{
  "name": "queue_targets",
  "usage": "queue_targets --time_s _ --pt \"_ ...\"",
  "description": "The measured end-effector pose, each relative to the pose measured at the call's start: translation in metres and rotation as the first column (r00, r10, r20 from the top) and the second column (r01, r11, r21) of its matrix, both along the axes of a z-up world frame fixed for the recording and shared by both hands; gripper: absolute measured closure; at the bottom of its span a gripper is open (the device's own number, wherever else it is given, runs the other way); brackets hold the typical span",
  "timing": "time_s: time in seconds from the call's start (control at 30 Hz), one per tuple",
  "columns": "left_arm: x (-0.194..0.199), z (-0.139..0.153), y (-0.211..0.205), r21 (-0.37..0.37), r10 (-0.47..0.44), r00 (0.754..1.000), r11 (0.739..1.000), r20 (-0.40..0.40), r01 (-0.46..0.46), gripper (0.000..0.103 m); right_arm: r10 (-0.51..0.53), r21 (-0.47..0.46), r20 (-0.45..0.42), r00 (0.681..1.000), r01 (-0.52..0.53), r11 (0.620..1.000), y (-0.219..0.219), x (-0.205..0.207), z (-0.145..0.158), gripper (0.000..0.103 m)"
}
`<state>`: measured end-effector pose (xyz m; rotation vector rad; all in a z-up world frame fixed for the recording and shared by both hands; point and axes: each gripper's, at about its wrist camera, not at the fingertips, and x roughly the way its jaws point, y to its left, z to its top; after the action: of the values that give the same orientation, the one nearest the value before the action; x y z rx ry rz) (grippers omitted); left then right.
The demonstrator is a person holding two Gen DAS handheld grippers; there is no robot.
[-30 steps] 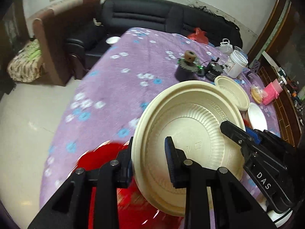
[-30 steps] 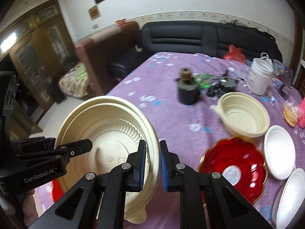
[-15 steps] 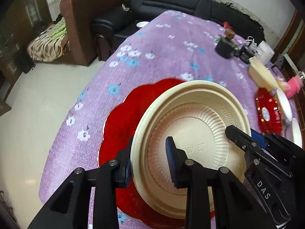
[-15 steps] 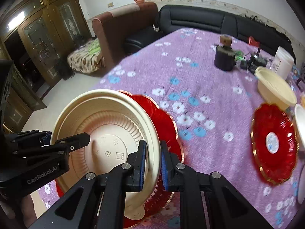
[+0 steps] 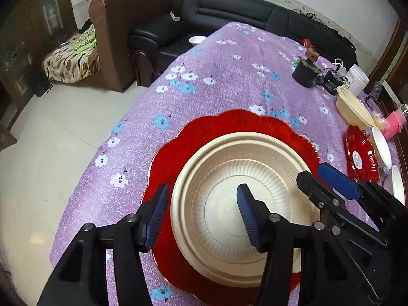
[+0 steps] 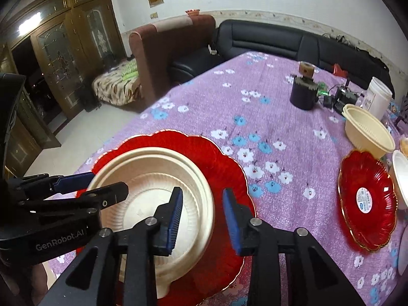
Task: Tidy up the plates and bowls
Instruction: 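Lower the cream bowl onto the red wedding plate and open both grippers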
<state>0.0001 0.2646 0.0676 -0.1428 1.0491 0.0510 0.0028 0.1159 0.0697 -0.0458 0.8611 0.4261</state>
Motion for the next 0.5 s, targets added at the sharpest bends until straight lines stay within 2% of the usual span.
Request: queue_targets --time_s 0.23,0.43,0.5 --pt "-0.025 0.027 -0.016 0.033 -0.010 0.995 0.999 0.095 0.007 0.038 -0.023 0.041 0.052 0.998 0.020 0.999 -0.019 -0.018 0.019 0.058" --pt "-0.059 0.052 -0.055 0.176 -0.062 0.972 0.984 0.226 0.022 0.026 -0.067 0.094 0.093 0.993 0.059 0.994 -0.057 -0.047 0.030 0.053" --pt "-0.069 0.058 -0.070 0.211 -0.082 0.962 0.977 0.261 0.026 0.022 -0.097 0.107 0.107 0.990 0.085 0.991 -0.074 -0.056 0.032 0.049"
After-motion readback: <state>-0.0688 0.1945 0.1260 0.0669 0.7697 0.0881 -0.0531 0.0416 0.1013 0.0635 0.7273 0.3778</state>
